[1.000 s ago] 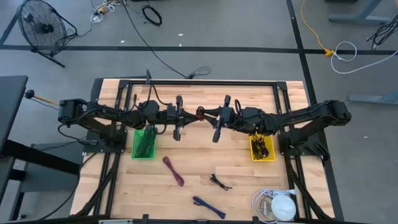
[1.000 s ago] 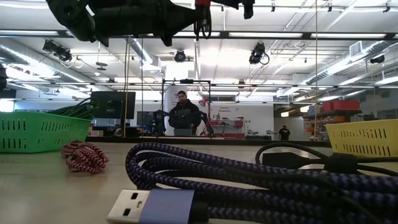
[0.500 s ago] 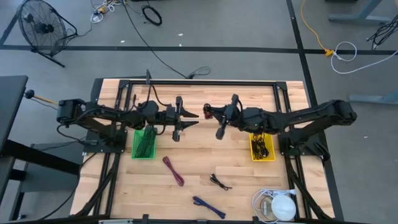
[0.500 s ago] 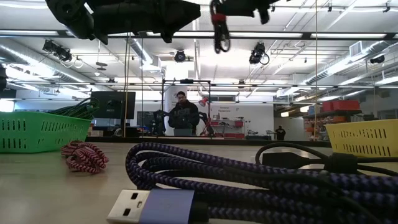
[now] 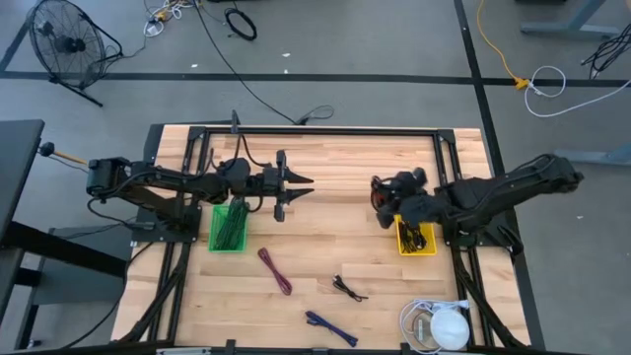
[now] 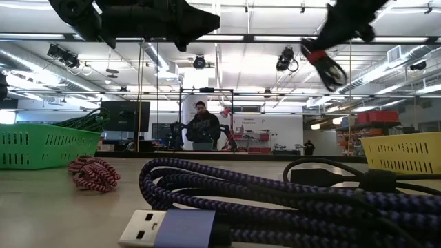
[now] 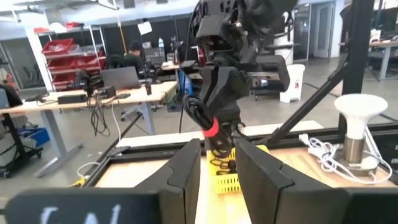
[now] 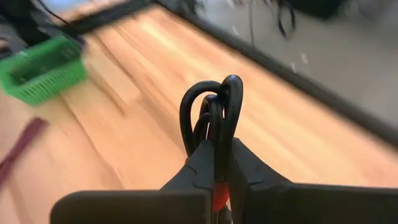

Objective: Pick & Place USB Port
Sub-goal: Put the black charger adaptor into the yellow bin

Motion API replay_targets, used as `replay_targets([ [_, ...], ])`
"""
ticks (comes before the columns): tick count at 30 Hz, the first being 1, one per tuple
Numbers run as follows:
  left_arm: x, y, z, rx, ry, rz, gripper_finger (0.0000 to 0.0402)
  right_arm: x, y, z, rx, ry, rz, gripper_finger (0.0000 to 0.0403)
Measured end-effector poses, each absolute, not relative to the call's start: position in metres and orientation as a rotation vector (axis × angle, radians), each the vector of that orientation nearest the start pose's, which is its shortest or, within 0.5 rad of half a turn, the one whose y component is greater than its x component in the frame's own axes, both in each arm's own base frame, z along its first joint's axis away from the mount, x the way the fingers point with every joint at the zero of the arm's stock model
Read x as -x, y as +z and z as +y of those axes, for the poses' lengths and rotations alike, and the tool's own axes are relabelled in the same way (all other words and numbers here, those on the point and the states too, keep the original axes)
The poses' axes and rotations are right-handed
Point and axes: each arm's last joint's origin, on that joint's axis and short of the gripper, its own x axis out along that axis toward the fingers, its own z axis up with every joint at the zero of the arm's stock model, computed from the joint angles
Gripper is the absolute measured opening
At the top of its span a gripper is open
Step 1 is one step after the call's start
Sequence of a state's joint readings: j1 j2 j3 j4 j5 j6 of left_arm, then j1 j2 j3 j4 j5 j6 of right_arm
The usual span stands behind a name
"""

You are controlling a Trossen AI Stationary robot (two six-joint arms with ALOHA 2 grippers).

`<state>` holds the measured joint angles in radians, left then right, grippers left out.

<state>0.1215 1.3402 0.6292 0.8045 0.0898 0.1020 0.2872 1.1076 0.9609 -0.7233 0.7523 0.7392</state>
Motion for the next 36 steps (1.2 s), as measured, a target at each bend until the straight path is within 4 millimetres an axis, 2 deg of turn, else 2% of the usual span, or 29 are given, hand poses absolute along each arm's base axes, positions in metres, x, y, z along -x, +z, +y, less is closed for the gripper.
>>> replay_targets([
  [6,-0.279,0.253,0.032,-0.109,0.052,-0.071,0.0105,-0.179,0.277,0.047,-0.399,-0.839,0.71,0.001],
  [10,-0.279,0.252,0.032,-0.12,0.068,-0.062,0.0105,-0.169,0.271,0.051,-0.484,-0.932,0.756,0.001],
  [14,-0.279,0.251,0.033,-0.149,0.086,-0.047,0.0105,-0.169,0.262,0.054,-0.541,-0.988,0.787,0.001],
  [23,-0.279,0.249,0.033,-0.155,0.086,-0.022,0.0105,-0.163,0.218,0.056,-0.665,-1.117,0.916,0.001],
  [36,-0.279,0.248,0.033,-0.155,0.085,-0.015,0.0105,-0.161,0.193,0.058,-0.769,-1.091,0.968,0.001],
])
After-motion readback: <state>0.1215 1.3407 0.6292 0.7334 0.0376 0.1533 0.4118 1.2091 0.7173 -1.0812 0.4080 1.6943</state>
